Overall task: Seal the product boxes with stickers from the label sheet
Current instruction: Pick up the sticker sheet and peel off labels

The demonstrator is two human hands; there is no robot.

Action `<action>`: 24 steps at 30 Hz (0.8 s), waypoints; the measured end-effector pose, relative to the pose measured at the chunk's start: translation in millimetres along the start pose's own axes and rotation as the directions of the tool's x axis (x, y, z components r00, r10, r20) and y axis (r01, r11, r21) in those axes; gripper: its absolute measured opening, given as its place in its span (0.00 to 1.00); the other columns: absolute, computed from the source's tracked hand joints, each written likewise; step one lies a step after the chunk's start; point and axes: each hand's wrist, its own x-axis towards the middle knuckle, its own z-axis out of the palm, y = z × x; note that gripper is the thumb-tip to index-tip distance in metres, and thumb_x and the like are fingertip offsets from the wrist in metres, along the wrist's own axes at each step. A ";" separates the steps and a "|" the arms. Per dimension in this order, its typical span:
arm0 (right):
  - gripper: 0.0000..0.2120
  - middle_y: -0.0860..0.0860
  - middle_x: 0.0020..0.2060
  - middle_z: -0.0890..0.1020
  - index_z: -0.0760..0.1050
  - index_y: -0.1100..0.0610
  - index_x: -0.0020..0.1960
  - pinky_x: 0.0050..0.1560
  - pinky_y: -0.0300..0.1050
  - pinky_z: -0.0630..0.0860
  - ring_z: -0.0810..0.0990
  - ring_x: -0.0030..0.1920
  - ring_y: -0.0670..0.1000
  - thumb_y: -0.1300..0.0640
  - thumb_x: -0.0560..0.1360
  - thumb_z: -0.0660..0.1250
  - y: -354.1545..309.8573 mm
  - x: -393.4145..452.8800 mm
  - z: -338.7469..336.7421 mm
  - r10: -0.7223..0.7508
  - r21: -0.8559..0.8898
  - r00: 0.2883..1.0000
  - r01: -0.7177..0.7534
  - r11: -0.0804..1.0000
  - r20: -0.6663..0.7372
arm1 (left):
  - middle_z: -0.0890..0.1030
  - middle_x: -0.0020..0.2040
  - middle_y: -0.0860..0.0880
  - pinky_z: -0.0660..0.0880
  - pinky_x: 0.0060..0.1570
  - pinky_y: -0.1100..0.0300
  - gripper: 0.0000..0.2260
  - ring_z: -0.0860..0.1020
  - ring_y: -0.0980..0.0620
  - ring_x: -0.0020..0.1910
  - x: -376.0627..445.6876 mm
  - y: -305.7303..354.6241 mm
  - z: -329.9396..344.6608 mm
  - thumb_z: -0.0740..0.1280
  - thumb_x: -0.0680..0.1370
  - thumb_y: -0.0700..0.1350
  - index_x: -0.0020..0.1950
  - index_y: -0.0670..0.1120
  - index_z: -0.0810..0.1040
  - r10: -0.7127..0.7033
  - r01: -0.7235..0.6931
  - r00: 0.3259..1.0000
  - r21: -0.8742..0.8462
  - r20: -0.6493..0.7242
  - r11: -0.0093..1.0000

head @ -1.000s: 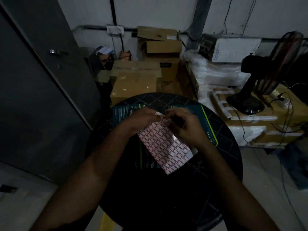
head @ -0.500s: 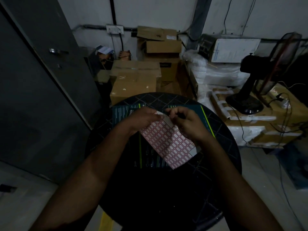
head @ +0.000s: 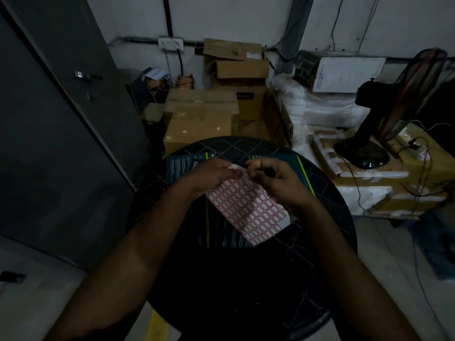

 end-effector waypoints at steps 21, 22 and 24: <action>0.08 0.48 0.35 0.84 0.83 0.53 0.50 0.29 0.42 0.80 0.82 0.29 0.46 0.61 0.72 0.77 -15.1 -13.2 3.5 0.000 -0.371 0.978 -0.079 0.925 -0.208 | 0.87 0.44 0.48 0.80 0.49 0.57 0.05 0.85 0.51 0.45 3.3 1.0 1.2 0.75 0.73 0.40 0.47 0.48 0.85 0.009 -0.009 1.000 0.023 -0.006 1.000; 0.08 0.49 0.37 0.85 0.83 0.53 0.50 0.31 0.45 0.81 0.83 0.31 0.50 0.60 0.72 0.77 -13.7 -12.4 3.3 -0.011 -0.385 0.978 -0.071 0.920 -0.207 | 0.87 0.44 0.49 0.80 0.48 0.58 0.05 0.85 0.52 0.44 3.6 1.4 1.3 0.75 0.73 0.39 0.47 0.47 0.85 0.008 -0.008 1.000 0.026 -0.004 1.000; 0.07 0.48 0.39 0.85 0.84 0.54 0.50 0.34 0.40 0.80 0.84 0.34 0.48 0.61 0.72 0.76 -10.7 -10.6 2.6 -0.046 -0.413 0.980 -0.038 0.910 -0.192 | 0.87 0.43 0.50 0.80 0.46 0.61 0.05 0.85 0.53 0.43 3.8 1.9 0.7 0.74 0.73 0.39 0.48 0.47 0.85 0.013 -0.013 1.000 0.035 0.001 0.999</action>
